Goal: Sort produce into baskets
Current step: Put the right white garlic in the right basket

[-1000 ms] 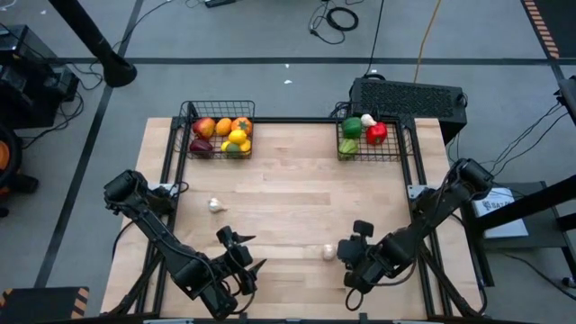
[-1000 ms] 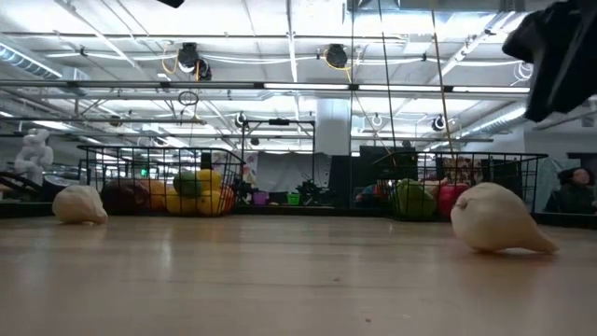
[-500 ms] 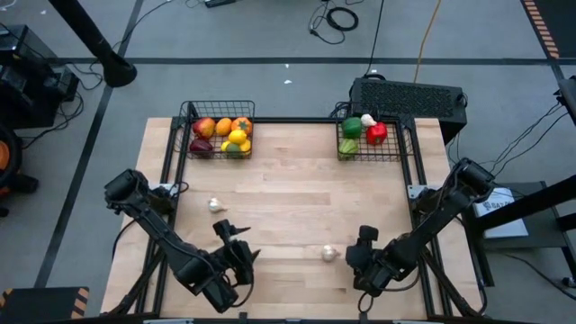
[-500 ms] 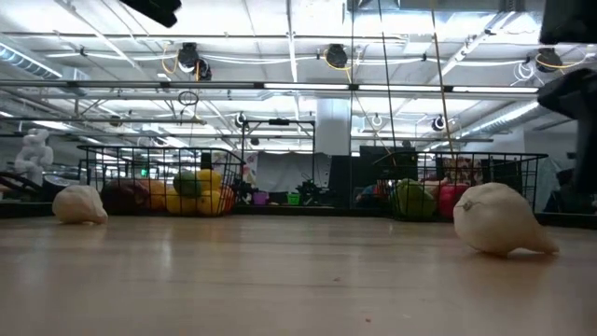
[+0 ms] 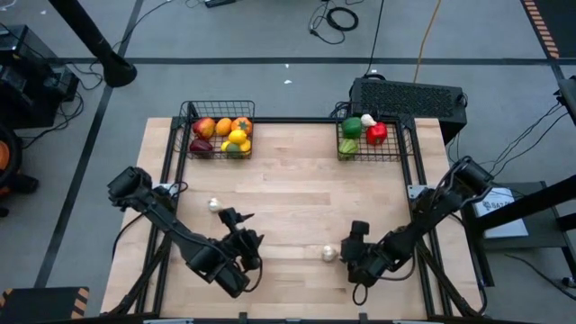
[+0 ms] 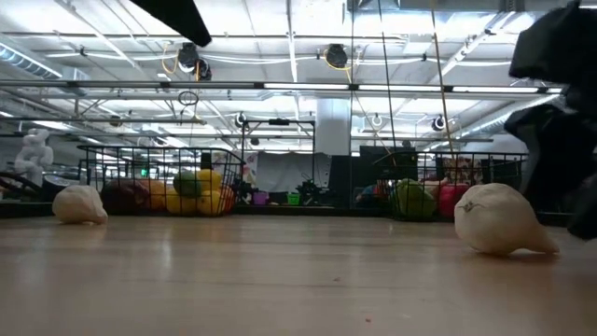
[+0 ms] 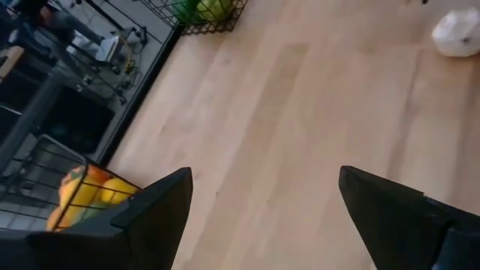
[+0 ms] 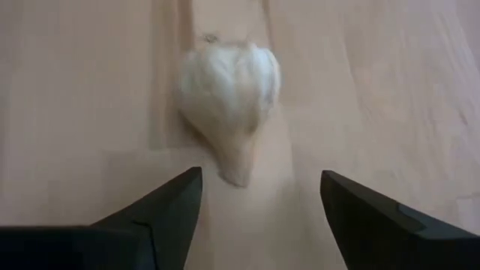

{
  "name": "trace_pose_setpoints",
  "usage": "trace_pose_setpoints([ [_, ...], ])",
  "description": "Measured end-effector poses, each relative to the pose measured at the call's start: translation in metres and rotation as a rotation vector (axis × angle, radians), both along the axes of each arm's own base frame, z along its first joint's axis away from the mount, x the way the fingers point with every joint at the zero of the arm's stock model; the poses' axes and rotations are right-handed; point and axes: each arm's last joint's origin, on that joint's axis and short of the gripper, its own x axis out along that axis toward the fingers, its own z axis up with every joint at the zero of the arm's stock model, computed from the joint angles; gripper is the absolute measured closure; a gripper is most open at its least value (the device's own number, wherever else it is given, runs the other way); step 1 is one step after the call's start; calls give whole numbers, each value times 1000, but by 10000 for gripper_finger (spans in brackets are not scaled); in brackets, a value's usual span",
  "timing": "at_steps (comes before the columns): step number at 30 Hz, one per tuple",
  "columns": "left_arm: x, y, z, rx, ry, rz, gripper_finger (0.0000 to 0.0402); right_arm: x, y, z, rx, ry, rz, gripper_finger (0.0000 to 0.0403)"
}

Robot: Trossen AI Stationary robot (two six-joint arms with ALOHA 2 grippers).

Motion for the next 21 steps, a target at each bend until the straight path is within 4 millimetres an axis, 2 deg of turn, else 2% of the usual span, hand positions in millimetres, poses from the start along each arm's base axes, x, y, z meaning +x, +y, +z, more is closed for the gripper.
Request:
trace_pose_setpoints([
  [11,13,20,0,35,47,25,59,7,2,-21,-20,11,16,164],
  [21,13,21,0,31,49,29,59,9,3,-23,-8,2,13,215],
])
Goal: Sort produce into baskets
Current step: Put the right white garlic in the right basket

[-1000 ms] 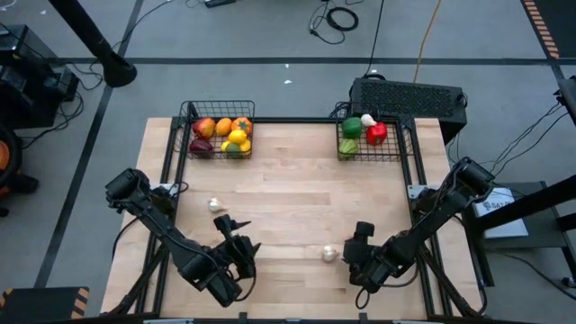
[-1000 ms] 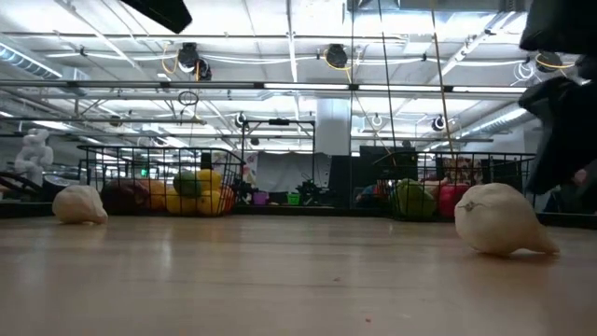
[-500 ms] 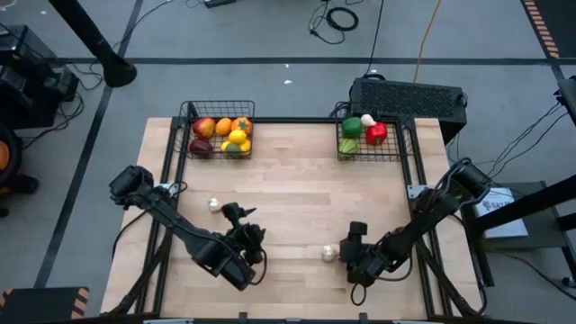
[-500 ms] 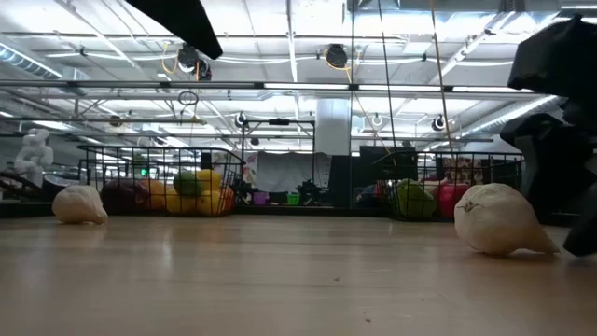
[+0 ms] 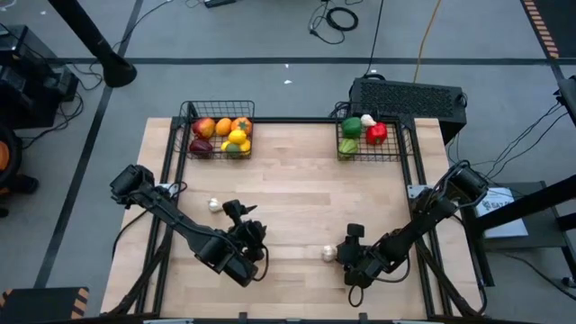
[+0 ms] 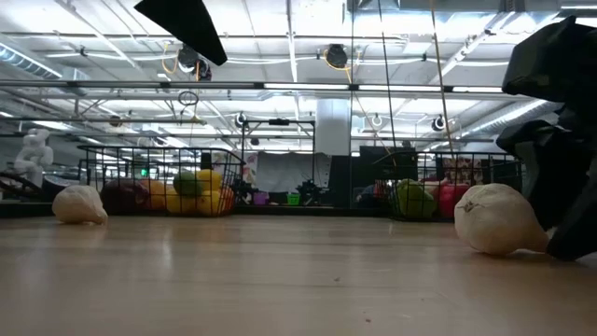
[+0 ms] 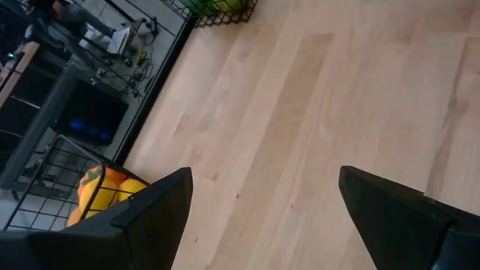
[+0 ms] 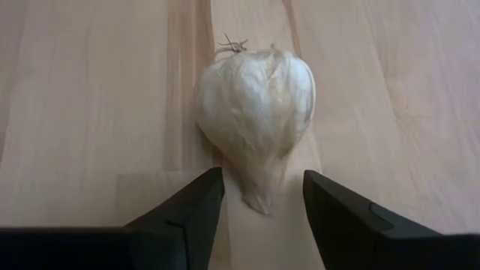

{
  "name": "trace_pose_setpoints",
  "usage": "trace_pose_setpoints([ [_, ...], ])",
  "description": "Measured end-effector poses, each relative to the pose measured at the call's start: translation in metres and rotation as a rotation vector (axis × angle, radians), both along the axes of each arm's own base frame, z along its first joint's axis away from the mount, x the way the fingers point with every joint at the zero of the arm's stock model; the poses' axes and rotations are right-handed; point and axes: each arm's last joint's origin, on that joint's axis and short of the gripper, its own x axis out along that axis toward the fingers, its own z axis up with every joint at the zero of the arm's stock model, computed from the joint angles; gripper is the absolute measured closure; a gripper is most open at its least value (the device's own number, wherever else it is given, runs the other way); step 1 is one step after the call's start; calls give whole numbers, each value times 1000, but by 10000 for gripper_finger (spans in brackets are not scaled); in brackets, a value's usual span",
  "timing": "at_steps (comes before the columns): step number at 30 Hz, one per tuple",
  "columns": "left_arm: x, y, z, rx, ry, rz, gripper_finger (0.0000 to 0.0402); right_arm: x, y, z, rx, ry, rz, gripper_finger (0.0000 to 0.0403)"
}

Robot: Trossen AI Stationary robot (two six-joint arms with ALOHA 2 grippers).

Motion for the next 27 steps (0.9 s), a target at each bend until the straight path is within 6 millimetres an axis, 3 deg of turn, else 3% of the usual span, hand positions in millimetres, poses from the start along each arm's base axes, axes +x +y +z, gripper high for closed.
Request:
trace_pose_setpoints([
  [11,0,0,0,-5,1,0,59,1,0,0,6,-12,-9,273],
  [27,0,0,0,-5,1,1,59,2,1,0,0,-20,3,314],
])
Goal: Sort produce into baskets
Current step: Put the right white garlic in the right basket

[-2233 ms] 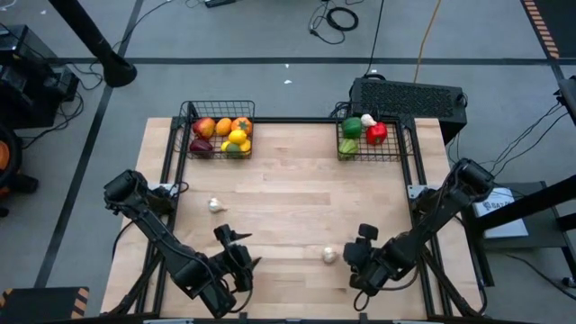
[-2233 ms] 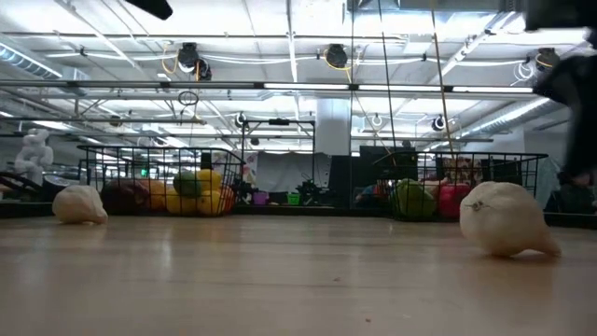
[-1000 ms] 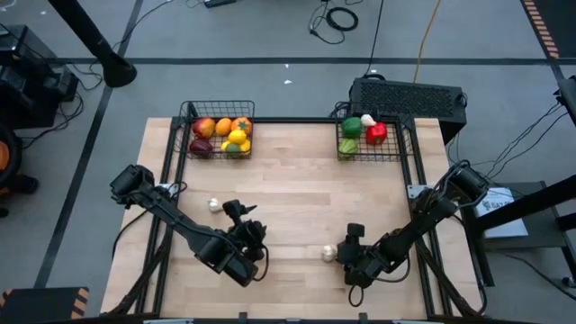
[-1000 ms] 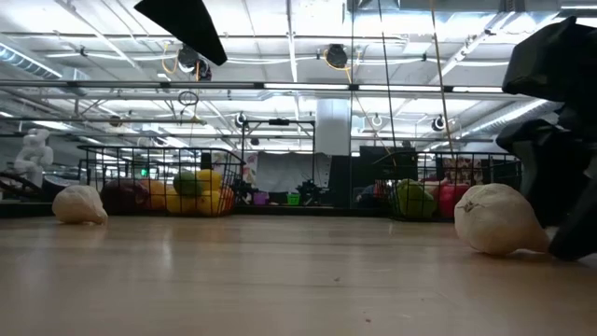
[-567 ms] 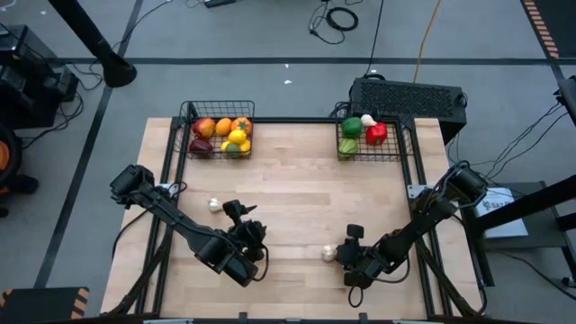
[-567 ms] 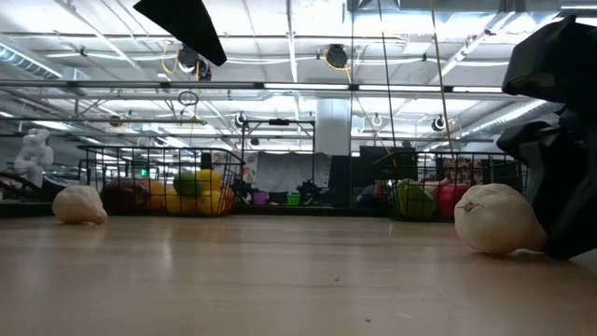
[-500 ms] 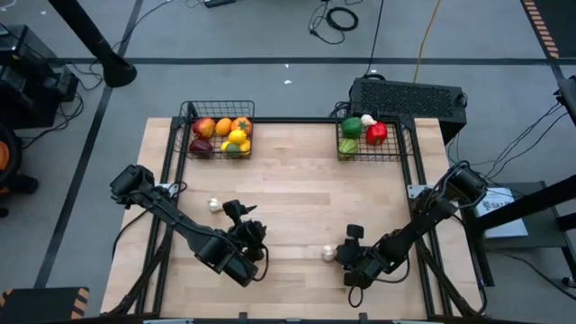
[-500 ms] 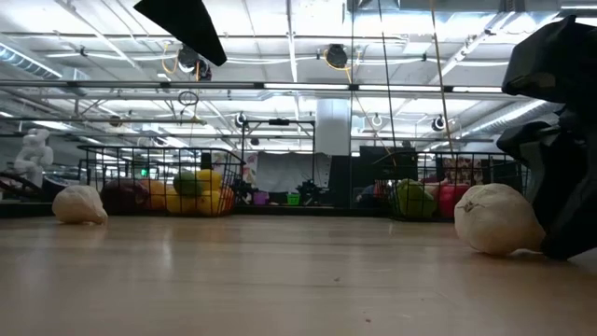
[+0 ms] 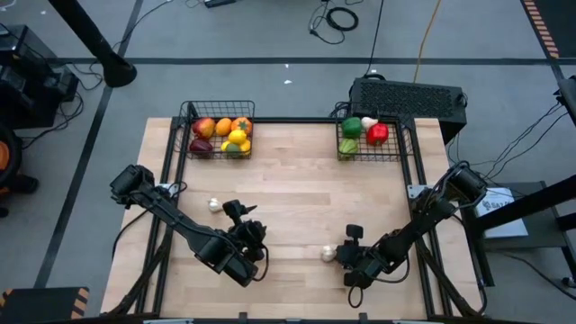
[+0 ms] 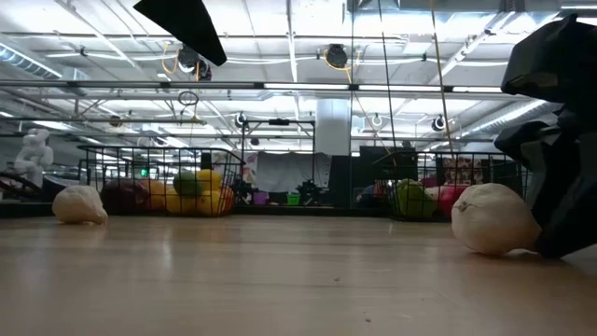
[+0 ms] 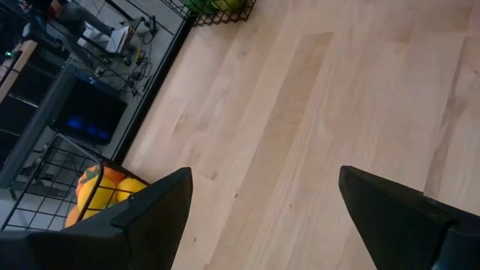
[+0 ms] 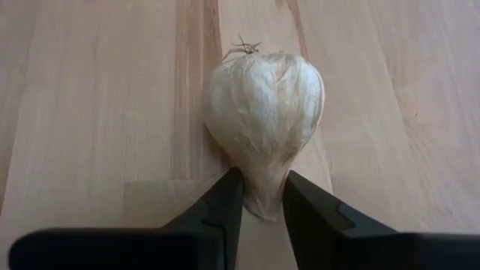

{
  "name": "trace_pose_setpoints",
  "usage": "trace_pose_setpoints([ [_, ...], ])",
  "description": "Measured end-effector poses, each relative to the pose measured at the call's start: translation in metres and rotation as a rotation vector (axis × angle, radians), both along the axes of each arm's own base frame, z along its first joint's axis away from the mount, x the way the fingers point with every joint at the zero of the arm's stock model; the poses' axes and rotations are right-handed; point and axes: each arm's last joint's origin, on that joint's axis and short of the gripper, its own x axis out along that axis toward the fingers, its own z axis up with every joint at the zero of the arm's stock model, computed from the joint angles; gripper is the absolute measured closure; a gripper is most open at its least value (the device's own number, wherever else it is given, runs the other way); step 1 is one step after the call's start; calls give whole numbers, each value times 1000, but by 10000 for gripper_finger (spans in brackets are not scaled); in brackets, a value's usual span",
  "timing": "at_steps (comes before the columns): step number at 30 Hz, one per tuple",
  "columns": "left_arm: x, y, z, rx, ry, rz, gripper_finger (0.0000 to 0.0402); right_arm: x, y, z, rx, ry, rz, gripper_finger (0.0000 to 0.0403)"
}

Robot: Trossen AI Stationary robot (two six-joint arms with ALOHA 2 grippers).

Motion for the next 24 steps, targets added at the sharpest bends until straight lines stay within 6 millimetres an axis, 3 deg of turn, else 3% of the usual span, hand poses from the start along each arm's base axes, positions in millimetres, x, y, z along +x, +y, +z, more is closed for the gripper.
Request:
trace_pose_setpoints([
  [13,0,0,0,1,0,0,59,-3,-3,11,10,-10,8,328],
  [19,0,0,0,1,1,0,59,-6,-6,35,38,-64,30,328],
  [24,0,0,0,3,4,0,59,-9,-23,67,19,-123,39,328],
])
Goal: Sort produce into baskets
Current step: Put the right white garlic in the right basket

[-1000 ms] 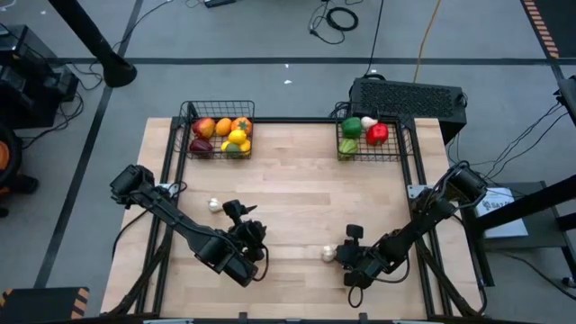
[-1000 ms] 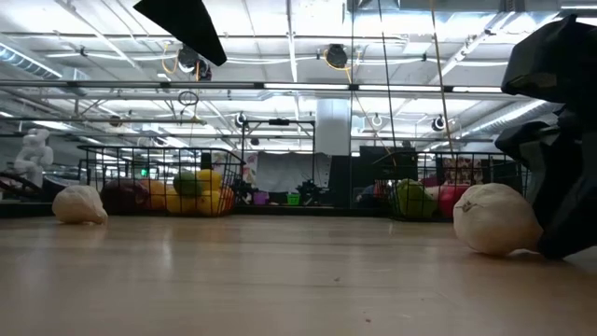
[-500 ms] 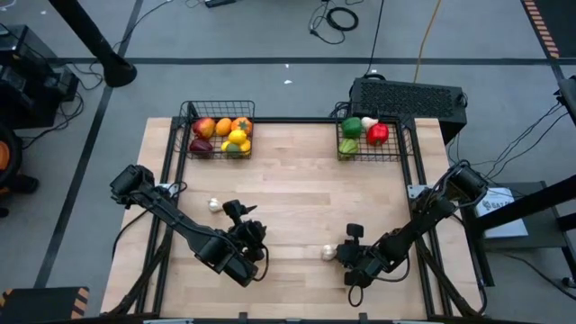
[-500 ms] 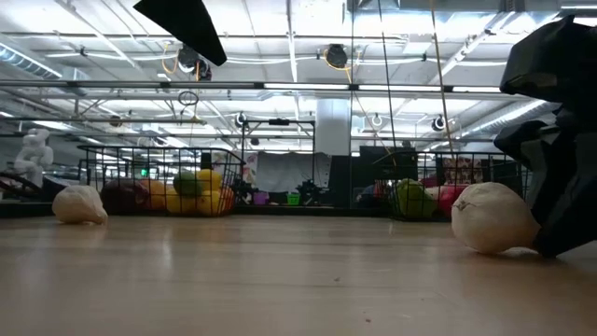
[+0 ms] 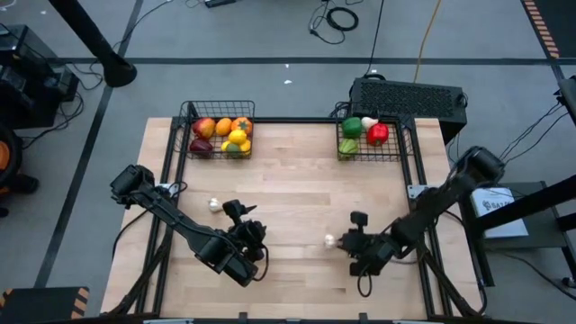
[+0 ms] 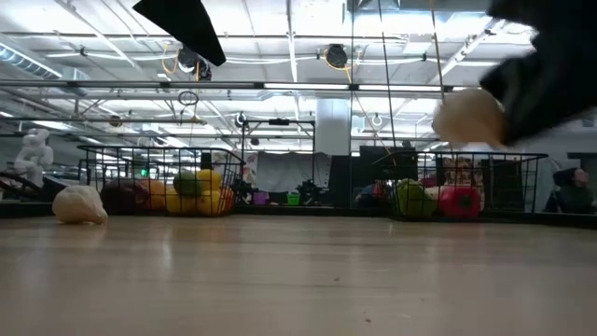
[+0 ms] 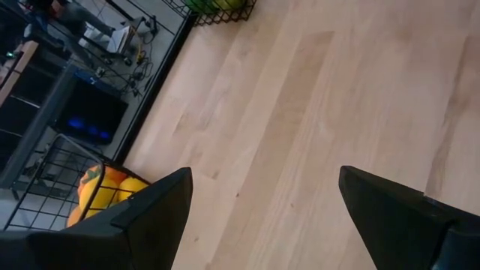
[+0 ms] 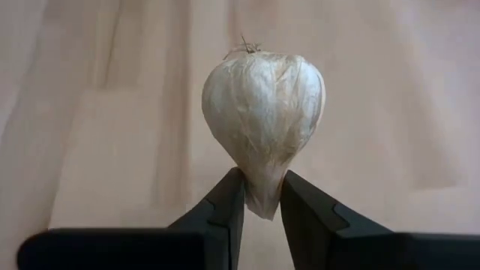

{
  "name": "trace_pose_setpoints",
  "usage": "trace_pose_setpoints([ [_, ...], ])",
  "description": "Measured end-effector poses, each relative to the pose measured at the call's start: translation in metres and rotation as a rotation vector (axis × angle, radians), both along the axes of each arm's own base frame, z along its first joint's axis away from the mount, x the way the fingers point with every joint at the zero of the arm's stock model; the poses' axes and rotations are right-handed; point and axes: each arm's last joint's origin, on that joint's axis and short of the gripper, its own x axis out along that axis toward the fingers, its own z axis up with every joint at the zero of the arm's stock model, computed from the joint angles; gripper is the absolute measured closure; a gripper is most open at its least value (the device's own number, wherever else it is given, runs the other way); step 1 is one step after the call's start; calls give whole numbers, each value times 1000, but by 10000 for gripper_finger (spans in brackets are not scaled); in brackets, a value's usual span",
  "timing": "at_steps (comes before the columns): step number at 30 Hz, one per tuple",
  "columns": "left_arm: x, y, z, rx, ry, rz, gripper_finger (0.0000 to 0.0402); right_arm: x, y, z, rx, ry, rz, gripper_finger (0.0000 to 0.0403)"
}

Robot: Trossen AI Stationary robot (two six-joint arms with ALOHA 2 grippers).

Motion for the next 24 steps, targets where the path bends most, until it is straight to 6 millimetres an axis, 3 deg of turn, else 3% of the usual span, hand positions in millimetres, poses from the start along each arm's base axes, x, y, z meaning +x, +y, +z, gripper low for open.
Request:
trace_pose_setpoints([
  [7,-2,1,0,12,19,-2,59,-6,-47,51,-290,-196,-123,328],
  [15,-4,-3,0,9,19,-14,59,-17,-114,99,-722,-319,-588,328],
  [21,-2,0,0,13,24,-8,59,-21,-167,108,-807,-227,-832,328],
  [24,0,3,0,23,37,-9,59,-22,-191,104,-733,-182,-872,328],
])
